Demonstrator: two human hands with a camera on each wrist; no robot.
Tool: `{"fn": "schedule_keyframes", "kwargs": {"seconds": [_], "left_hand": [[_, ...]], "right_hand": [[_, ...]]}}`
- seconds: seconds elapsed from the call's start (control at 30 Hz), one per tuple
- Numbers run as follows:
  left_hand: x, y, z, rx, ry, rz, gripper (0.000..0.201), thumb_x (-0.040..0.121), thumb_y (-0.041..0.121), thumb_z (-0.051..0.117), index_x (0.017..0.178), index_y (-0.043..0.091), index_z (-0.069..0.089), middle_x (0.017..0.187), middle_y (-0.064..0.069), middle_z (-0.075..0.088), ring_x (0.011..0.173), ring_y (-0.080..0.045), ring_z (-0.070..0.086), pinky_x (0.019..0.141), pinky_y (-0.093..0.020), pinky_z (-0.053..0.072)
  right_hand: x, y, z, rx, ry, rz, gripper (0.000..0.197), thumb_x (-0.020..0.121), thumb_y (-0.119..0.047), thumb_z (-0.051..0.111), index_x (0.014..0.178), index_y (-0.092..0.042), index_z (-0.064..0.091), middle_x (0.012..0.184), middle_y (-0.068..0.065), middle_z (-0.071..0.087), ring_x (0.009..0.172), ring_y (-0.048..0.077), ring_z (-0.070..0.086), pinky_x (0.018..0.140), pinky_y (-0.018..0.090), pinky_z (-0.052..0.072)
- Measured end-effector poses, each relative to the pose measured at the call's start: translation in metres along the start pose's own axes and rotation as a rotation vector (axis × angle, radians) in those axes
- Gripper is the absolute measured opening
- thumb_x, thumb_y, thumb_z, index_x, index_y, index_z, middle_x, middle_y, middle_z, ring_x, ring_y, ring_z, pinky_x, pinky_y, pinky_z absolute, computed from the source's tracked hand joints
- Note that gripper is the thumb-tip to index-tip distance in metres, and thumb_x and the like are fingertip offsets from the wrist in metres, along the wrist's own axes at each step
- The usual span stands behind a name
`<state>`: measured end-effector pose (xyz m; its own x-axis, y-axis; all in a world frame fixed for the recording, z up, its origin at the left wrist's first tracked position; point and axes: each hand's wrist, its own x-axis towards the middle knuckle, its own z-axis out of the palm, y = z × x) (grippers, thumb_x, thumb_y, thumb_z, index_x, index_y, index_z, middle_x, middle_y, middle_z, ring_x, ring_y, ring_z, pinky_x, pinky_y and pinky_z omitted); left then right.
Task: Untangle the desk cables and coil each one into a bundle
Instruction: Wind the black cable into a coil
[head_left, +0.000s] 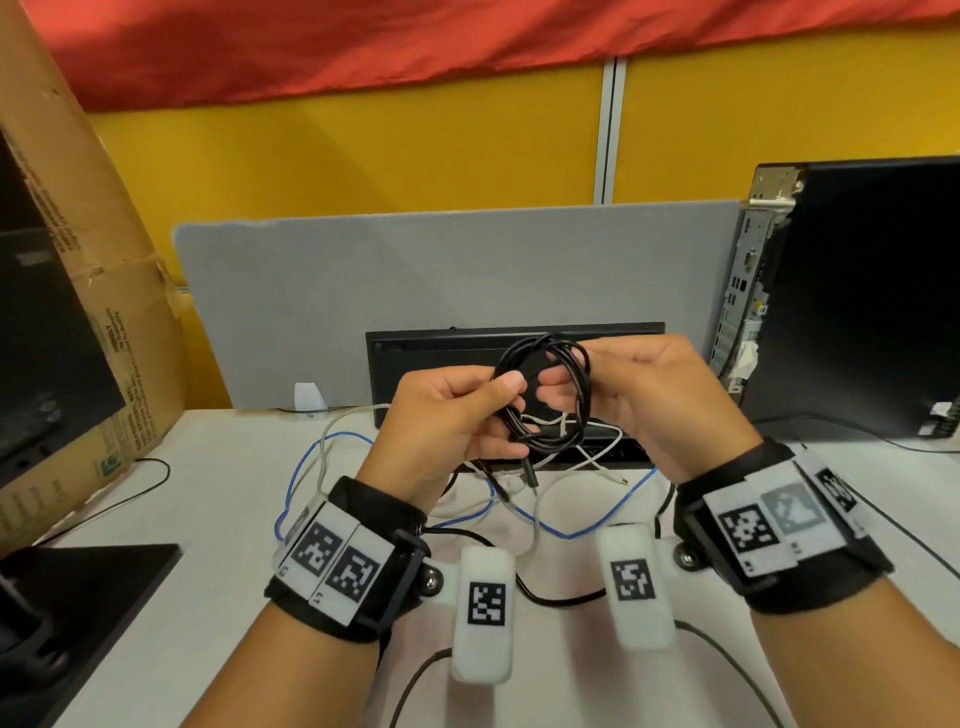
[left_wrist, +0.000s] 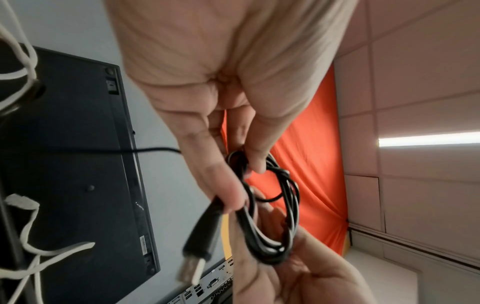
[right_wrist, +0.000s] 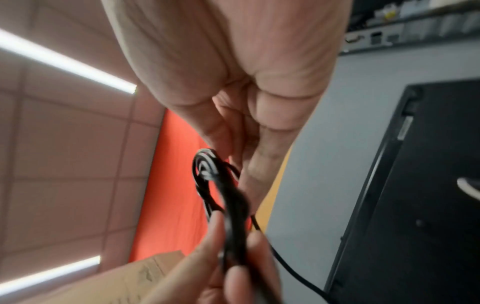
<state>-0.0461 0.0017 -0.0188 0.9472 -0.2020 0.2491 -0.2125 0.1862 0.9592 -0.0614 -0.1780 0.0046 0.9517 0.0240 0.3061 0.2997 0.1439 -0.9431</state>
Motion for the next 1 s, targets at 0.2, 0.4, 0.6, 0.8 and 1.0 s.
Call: {"fn": "schedule_keyframes", "kwargs": {"seconds": [0.2,0.4,0.6,0.8,1.0], "left_hand": [[0.003,-0.004,-0.002,-0.012,0.093,0.011,0.016,0.089,0.013,0.067,0.083,-0.001,0.072,0.059,-0.008,0.063,0.050,-0.014,0.063,0.055,-0.028,0.059],[0.003,-0.006,-0.002,0.027,0.108,-0.004,0.017,0.090,0.012,0.065,0.093,-0.003,0.071,0.077,-0.019,0.070,0.069,-0.025,0.072,0.058,-0.030,0.059],[0.002,-0.006,-0.001,0.054,0.059,-0.057,0.017,0.092,0.010,0.061,0.091,-0.004,0.069,0.075,-0.015,0.071,0.069,-0.025,0.073,0.061,-0.031,0.061],[0.000,-0.002,0.001,0.042,0.049,-0.023,0.013,0.091,0.010,0.063,0.092,-0.003,0.069,0.090,-0.028,0.070,0.074,-0.030,0.072,0.059,-0.029,0.059],[0.002,-0.005,0.000,0.067,0.115,0.013,0.013,0.090,0.009,0.064,0.095,-0.003,0.068,0.078,-0.016,0.070,0.072,-0.028,0.074,0.059,-0.032,0.060]], "right_hand": [[-0.004,0.002,0.006,-0.046,-0.088,-0.006,0.018,0.085,-0.008,0.066,0.098,0.004,0.071,0.098,0.030,0.069,0.084,0.029,0.067,0.085,0.039,0.057],[-0.004,0.008,0.008,-0.053,-0.063,-0.004,0.016,0.087,0.009,0.059,0.097,0.002,0.070,0.087,0.022,0.069,0.079,0.027,0.065,0.081,0.036,0.057],[-0.004,0.004,0.011,0.309,-0.195,0.147,0.030,0.093,0.009,0.042,0.116,0.004,0.060,0.075,0.011,0.061,0.067,0.017,0.056,0.064,0.026,0.053],[-0.006,0.004,0.015,0.174,-0.195,0.095,0.013,0.081,0.005,0.062,0.080,-0.007,0.066,0.068,0.005,0.060,0.065,0.016,0.057,0.065,0.027,0.051],[-0.004,0.011,0.012,-0.222,-0.105,0.012,0.036,0.083,0.015,0.053,0.089,-0.017,0.069,0.073,-0.001,0.068,0.069,0.012,0.067,0.071,0.026,0.055]]}}
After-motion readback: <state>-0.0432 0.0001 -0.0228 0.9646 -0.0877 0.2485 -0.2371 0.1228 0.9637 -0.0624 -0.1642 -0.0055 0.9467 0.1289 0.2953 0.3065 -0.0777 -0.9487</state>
